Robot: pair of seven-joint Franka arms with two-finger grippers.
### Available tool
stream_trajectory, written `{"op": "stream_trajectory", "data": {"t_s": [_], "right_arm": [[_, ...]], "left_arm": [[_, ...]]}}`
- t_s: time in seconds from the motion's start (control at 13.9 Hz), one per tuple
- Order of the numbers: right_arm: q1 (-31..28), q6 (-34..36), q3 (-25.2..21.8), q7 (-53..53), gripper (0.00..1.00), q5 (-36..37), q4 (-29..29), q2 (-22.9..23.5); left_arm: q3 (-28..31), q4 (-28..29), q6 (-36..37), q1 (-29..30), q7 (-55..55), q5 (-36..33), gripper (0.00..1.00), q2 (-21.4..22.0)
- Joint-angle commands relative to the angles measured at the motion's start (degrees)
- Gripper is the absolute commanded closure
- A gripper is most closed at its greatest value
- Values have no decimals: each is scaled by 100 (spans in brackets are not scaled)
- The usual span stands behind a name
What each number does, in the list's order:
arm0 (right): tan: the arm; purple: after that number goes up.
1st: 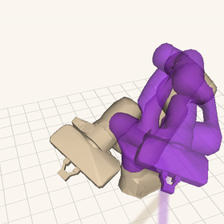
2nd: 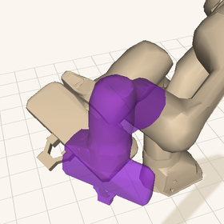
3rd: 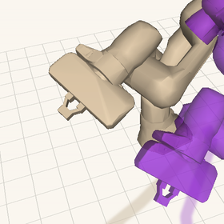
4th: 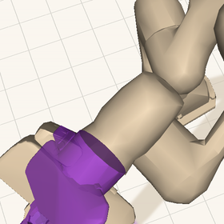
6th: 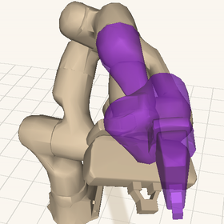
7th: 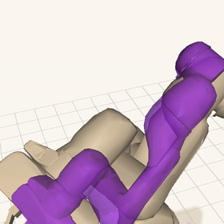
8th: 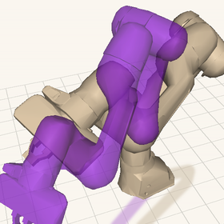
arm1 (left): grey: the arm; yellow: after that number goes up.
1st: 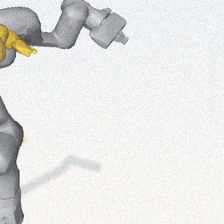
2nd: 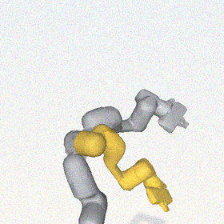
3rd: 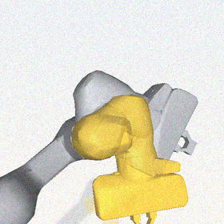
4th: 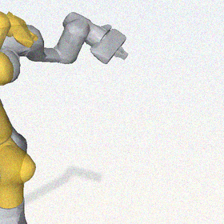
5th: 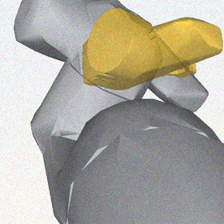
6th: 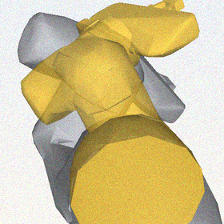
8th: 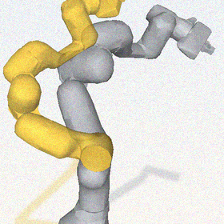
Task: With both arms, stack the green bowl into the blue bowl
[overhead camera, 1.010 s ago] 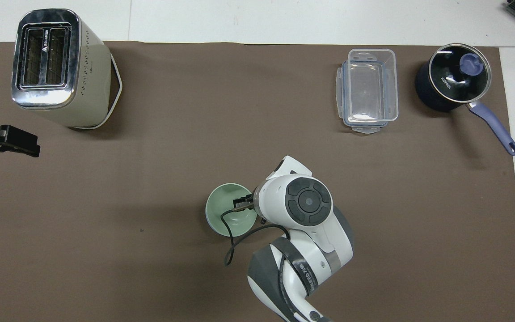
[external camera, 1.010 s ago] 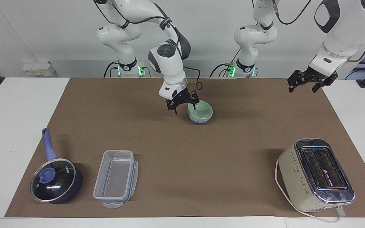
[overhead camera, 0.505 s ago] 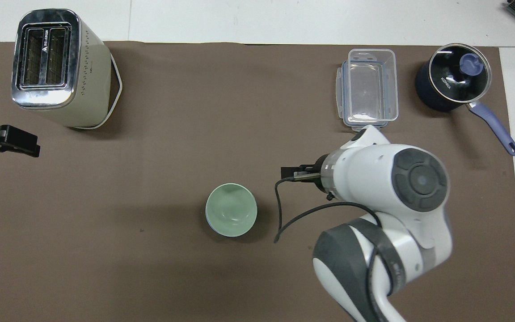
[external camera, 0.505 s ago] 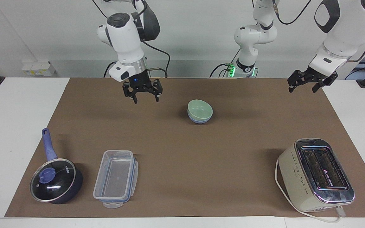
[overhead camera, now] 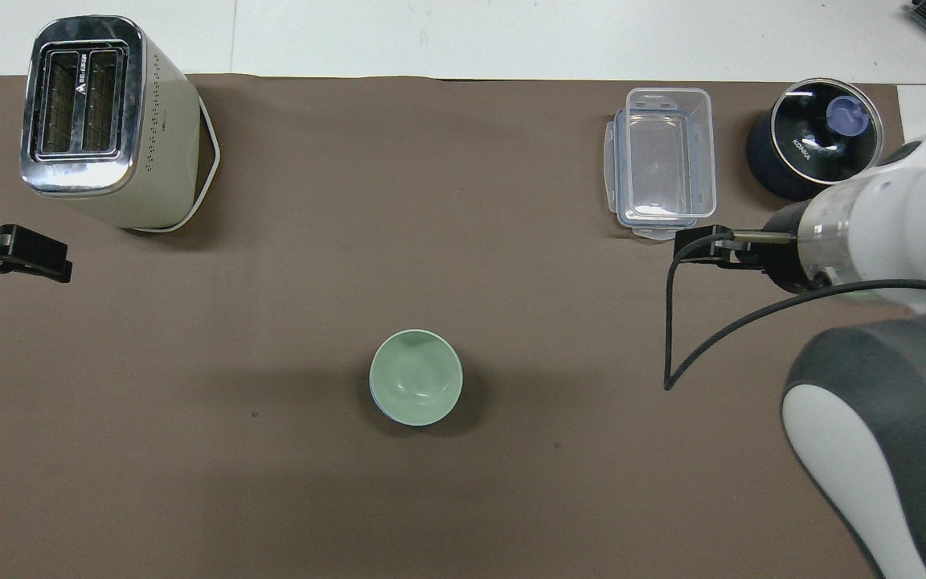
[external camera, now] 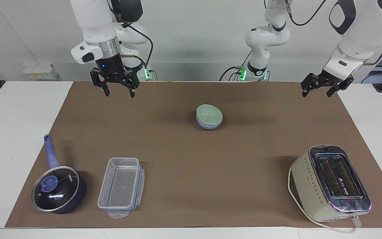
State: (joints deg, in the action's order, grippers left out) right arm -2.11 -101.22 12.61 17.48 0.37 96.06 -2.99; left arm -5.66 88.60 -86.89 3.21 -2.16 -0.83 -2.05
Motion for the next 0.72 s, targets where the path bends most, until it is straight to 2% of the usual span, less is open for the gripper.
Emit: {"op": "stream_trajectory", "data": {"t_s": [0.0,0.65], "right_arm": [[-27,260,84,-69,0,157,-236,158],[-53,296,40,-192,0,121,-245,105]], "left_arm": [[-23,-71,120,22,-4,-84,0,-15],[-23,-71,120,22,-4,-84,0,-15]]}}
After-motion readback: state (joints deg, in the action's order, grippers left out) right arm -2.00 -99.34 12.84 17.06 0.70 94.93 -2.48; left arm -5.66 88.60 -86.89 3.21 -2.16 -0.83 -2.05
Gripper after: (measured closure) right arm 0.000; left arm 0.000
